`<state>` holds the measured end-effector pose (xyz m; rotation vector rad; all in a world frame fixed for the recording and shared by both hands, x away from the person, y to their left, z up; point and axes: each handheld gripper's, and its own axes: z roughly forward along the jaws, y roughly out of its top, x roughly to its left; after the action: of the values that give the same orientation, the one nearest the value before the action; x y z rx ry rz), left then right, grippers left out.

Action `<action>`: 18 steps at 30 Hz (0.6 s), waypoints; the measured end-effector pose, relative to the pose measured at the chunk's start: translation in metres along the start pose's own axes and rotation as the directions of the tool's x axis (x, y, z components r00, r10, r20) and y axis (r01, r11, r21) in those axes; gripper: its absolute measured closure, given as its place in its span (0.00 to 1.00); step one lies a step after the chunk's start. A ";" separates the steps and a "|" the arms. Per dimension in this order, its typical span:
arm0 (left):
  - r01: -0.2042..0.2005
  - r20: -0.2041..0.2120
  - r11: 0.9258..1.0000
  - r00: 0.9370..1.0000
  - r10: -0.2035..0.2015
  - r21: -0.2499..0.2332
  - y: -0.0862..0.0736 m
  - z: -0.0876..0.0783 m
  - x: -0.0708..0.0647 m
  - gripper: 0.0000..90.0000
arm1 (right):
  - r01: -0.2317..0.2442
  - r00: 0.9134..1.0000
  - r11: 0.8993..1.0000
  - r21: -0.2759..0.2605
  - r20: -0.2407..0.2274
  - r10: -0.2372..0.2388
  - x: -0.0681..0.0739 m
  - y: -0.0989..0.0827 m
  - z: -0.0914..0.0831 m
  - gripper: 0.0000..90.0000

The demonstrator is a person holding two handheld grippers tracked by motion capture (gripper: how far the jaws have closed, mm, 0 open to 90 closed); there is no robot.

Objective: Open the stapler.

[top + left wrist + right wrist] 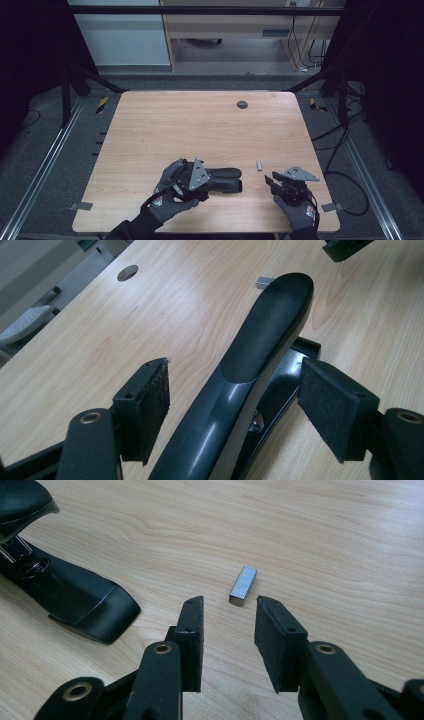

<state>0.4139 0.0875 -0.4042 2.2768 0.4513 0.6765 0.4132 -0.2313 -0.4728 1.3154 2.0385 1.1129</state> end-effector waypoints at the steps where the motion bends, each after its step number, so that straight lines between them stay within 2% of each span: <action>1: -0.010 -0.002 1.000 1.000 0.010 0.004 0.001 0.001 -0.002 0.32 | -0.002 1.000 1.000 0.001 -0.001 0.002 0.000 0.000 0.000 0.72; 6: -0.050 -0.006 0.999 0.999 0.050 0.006 0.005 0.003 -0.008 0.31 | 0.000 1.000 1.000 0.000 -0.001 0.000 0.000 0.000 0.000 0.72; 10: -0.084 -0.027 0.996 0.996 0.084 0.009 0.009 0.003 -0.014 0.31 | 0.003 1.000 1.000 -0.001 -0.002 -0.003 0.000 0.000 0.000 0.72; 18: -0.152 -0.076 0.988 0.985 0.153 0.024 0.014 0.006 -0.026 0.32 | 0.004 1.000 1.000 0.001 -0.005 -0.004 0.001 0.000 0.000 0.73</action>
<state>0.3983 0.0621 -0.4066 2.3254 0.3230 0.8434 0.4132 -0.2306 -0.4730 1.3098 2.0449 1.1146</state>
